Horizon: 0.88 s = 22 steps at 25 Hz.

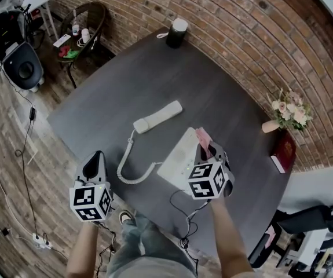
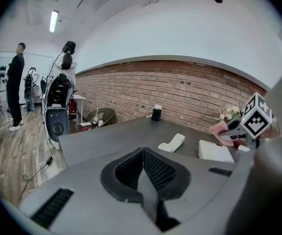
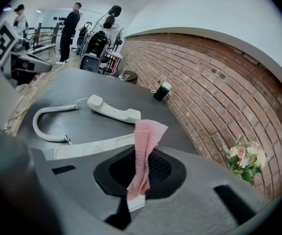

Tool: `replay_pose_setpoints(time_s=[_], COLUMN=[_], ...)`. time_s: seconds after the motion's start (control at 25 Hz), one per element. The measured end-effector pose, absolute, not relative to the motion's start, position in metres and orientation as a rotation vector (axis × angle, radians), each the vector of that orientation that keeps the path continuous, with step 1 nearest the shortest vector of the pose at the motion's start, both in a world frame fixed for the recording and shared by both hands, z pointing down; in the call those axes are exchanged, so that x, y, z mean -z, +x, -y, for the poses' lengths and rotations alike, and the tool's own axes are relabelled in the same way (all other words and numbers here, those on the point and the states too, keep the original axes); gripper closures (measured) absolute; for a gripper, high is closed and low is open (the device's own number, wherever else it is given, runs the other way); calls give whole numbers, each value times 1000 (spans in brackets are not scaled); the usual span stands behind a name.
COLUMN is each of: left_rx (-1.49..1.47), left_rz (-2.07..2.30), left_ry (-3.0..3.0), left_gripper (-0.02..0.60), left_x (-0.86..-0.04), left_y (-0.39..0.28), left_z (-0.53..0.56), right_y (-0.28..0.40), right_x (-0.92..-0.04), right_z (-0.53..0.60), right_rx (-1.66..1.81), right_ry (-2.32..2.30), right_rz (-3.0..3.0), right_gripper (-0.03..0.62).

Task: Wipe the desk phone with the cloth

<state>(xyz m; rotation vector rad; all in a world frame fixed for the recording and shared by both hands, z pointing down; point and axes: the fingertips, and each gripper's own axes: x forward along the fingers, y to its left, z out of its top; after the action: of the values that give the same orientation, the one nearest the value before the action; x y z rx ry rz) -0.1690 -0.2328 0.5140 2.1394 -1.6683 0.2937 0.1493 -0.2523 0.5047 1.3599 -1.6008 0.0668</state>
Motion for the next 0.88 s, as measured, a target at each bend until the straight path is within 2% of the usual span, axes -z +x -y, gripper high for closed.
replay_pose_setpoints(time_s=[0.88], left_rx=[-311], left_rz=[1690], left_ry=[2081], left_gripper=[577], left_x=[-528], left_y=[-177], left_z=[252], right_y=[147], right_x=[-554], right_z=[277], right_rx=[-186], right_ry=[1133], right_rz=[1575], right_gripper=[572])
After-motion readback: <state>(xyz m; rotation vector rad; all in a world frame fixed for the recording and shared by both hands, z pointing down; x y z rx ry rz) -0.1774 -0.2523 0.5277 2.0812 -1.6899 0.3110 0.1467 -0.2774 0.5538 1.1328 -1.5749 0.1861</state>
